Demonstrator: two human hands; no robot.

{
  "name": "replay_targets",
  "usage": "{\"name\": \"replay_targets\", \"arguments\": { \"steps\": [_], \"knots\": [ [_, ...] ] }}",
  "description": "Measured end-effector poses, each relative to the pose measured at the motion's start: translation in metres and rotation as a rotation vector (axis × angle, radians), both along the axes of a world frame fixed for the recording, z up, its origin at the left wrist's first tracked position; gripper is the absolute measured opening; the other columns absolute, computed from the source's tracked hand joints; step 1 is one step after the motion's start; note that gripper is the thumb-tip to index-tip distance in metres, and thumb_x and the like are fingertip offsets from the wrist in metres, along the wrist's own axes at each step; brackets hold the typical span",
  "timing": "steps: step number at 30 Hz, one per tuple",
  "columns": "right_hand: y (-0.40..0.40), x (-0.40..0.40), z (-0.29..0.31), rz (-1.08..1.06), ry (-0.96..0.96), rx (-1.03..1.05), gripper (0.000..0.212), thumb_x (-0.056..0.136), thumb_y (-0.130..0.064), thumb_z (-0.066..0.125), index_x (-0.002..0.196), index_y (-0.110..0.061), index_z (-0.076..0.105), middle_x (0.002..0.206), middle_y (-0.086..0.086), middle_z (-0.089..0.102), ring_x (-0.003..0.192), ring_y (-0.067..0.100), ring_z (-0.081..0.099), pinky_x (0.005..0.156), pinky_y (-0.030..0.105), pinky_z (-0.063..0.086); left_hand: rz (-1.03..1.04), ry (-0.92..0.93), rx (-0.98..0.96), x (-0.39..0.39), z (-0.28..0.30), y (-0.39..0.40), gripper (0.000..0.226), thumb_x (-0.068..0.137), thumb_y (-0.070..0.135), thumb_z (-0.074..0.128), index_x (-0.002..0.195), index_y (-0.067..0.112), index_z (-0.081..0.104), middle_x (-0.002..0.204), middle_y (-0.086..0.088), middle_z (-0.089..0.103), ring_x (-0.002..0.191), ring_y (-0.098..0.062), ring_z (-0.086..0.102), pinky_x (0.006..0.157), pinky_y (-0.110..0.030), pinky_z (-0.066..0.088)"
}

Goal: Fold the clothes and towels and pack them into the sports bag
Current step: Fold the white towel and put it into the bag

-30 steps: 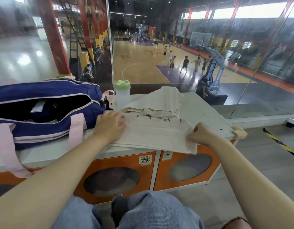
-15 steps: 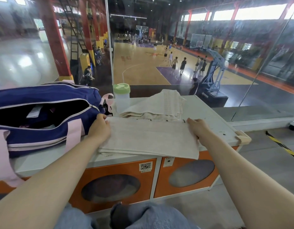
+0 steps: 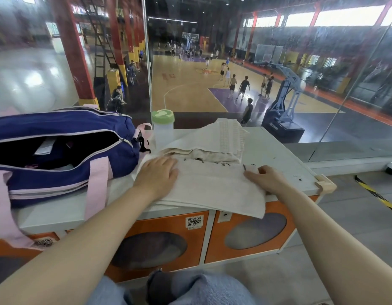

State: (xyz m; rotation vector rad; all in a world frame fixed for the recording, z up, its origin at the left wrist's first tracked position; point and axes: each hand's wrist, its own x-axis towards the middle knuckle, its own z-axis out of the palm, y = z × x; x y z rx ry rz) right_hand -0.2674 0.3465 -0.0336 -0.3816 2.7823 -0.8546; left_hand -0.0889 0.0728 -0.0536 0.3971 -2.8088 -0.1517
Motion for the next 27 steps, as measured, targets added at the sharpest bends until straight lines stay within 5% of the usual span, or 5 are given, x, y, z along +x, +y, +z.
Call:
{"name": "replay_targets", "arguments": {
  "steps": [6, 12, 16, 22, 27],
  "knots": [
    [-0.005, 0.001, 0.013, 0.058, -0.025, -0.216, 0.025, 0.093, -0.038, 0.057, 0.097, -0.014, 0.054, 0.098, 0.005, 0.061, 0.093, 0.028, 0.06, 0.079, 0.041, 0.05, 0.047, -0.268, 0.021, 0.003, -0.006, 0.003, 0.064, 0.1, 0.055, 0.015, 0.156, 0.026, 0.007, 0.164, 0.0, 0.004, 0.15, -0.017, 0.002, 0.121, -0.037, -0.001],
    [-0.02, 0.006, 0.055, -0.027, -0.249, -0.335, 0.046, 0.092, -0.032, 0.063, 0.125, -0.002, 0.053, 0.099, 0.011, 0.063, 0.076, 0.022, 0.06, 0.063, 0.029, 0.051, 0.026, -0.12, 0.013, 0.016, -0.002, 0.013, 0.062, 0.1, 0.054, 0.019, 0.155, 0.026, 0.012, 0.164, 0.002, 0.007, 0.15, -0.016, 0.001, 0.12, -0.038, -0.004],
    [-0.039, 0.015, 0.096, -0.001, -0.513, -0.545, 0.036, 0.091, -0.017, 0.064, 0.124, -0.009, 0.056, 0.108, 0.013, 0.064, 0.087, 0.024, 0.063, 0.077, 0.035, 0.056, -0.1, -0.064, 0.122, 0.02, 0.001, 0.031, 0.057, 0.1, 0.054, 0.027, 0.153, 0.033, 0.022, 0.162, 0.006, 0.016, 0.149, -0.015, 0.01, 0.12, -0.036, 0.001],
    [-0.086, 0.043, 0.128, 0.17, -0.441, -0.503, 0.006, 0.091, -0.009, 0.062, 0.096, -0.01, 0.059, 0.081, 0.006, 0.056, 0.064, 0.014, 0.057, 0.049, 0.022, 0.055, -0.106, -0.214, 0.032, 0.011, -0.018, 0.04, 0.064, 0.097, 0.061, 0.021, 0.154, 0.036, 0.01, 0.164, 0.003, 0.004, 0.15, -0.018, 0.0, 0.121, -0.043, -0.003],
    [-0.138, 0.076, 0.128, 0.255, -0.31, -0.463, 0.011, 0.089, -0.001, 0.062, 0.081, -0.006, 0.056, 0.077, 0.011, 0.055, 0.061, 0.016, 0.06, 0.043, 0.022, 0.053, -0.09, 0.181, 0.363, 0.02, 0.001, 0.031, 0.04, 0.096, 0.038, 0.037, 0.132, 0.03, 0.051, 0.137, 0.004, 0.054, 0.134, -0.022, 0.042, 0.114, -0.044, 0.024]
  ]
}}
